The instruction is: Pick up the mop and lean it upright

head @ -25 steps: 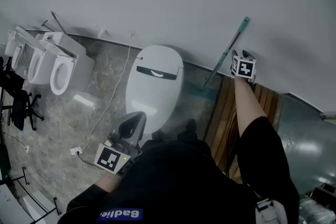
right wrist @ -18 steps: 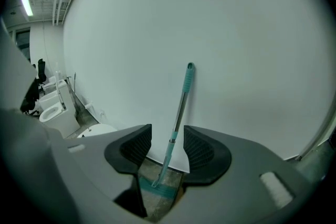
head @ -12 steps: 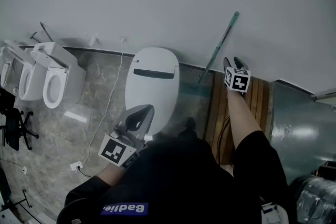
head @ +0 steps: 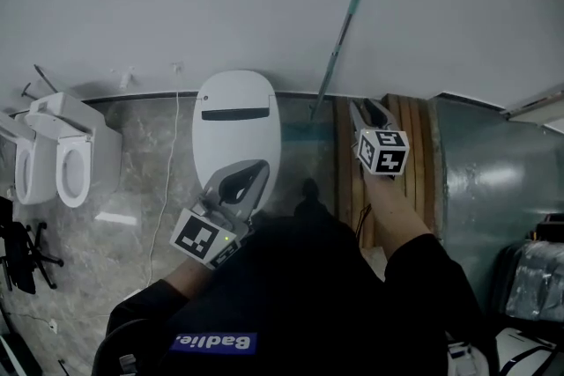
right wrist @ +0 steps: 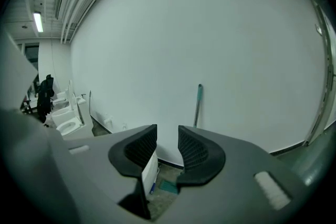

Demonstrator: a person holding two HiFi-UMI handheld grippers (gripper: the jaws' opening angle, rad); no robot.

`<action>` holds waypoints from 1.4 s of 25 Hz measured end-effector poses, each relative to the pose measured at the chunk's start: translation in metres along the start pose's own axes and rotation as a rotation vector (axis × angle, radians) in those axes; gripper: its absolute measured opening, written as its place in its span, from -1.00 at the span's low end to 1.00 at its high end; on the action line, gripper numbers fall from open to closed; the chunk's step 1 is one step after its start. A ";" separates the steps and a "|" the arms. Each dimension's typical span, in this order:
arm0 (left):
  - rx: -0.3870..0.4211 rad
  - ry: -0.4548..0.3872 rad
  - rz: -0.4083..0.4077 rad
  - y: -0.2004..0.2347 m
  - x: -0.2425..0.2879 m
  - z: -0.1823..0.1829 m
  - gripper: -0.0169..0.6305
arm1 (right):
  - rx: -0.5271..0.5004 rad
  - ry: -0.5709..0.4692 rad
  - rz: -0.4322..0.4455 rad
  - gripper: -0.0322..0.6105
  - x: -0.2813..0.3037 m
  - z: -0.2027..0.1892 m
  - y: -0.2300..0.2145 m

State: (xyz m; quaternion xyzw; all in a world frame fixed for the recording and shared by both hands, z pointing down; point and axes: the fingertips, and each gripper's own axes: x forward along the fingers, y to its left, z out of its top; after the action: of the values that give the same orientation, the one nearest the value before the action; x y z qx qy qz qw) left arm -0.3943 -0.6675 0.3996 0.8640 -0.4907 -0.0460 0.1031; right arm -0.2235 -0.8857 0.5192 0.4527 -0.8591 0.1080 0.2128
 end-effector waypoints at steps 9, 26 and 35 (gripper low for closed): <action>-0.018 -0.009 -0.101 -0.038 0.029 0.000 -0.89 | 0.033 -0.022 0.113 -0.67 -0.075 -0.017 0.042; -0.013 0.099 -0.031 -0.178 0.090 -0.032 -0.89 | 0.016 -0.151 0.435 -0.89 -0.224 -0.051 0.039; 0.020 0.158 -0.009 -0.236 0.094 -0.046 -0.89 | 0.083 -0.163 0.495 -0.89 -0.274 -0.080 0.011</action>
State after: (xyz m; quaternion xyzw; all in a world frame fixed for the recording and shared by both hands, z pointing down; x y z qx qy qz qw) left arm -0.1394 -0.6247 0.3941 0.8681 -0.4776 0.0270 0.1328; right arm -0.0739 -0.6488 0.4635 0.2443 -0.9528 0.1553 0.0911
